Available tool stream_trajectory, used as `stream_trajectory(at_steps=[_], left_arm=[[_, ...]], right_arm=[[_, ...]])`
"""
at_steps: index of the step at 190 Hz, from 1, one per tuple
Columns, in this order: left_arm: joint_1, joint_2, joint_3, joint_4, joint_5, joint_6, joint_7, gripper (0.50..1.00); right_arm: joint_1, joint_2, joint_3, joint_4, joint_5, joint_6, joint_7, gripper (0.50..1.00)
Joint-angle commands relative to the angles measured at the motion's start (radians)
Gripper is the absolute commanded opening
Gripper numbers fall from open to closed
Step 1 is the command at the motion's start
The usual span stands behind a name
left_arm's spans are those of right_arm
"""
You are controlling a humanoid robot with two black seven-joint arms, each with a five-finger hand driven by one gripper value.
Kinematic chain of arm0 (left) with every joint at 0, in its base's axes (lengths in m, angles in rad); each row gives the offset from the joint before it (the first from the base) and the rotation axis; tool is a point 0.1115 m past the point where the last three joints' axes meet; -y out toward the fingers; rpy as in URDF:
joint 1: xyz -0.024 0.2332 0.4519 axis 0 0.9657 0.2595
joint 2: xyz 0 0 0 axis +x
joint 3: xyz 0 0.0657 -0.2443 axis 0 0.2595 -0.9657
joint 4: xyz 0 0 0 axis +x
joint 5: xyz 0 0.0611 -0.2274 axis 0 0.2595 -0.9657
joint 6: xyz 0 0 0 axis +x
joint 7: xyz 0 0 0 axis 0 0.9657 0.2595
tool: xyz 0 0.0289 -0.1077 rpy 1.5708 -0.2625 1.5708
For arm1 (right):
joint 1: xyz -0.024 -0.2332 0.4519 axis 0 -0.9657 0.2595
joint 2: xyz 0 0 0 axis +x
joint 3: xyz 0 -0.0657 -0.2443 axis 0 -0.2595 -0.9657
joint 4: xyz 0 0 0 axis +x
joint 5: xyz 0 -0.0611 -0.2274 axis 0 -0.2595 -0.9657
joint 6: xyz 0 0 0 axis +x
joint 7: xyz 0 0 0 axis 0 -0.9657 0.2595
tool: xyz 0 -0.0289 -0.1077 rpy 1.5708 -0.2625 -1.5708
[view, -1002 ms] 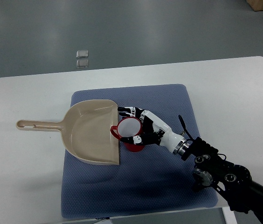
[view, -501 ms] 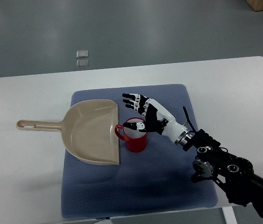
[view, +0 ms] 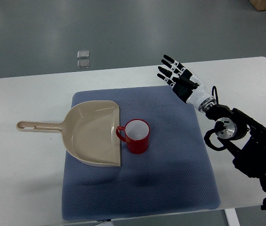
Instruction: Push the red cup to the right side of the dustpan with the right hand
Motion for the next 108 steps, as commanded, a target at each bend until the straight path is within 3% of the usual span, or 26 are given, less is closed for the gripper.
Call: stream_trajectory(at_steps=[1,16,53,86,108], left_arm=[[0.000,0.000,0.000,0.001,0.000,0.000,0.000,1.000],[0.000,0.000,0.000,0.001,0.000,0.000,0.000,1.000],[0.000,0.000,0.000,-0.001,0.000,0.000,0.000,1.000],[0.000,0.000,0.000,-0.002,0.000,0.000,0.000,1.000],[0.000,0.000,0.002,-0.004,0.000,0.000,0.000,1.000]], right_arm=[[0.022,-0.041,-0.013,-0.017,0.154,0.003,-0.084,0.936],[0.022,-0.064,-0.018,-0.023,0.176,0.019,-0.115,0.936],[0.016,-0.061,-0.006,-0.054,0.164,0.094,-0.100,0.936],[0.012,-0.052,-0.001,-0.077,0.164,0.103,-0.009,0.936],[0.012,-0.047,-0.006,-0.078,0.164,0.097,0.003,0.936]])
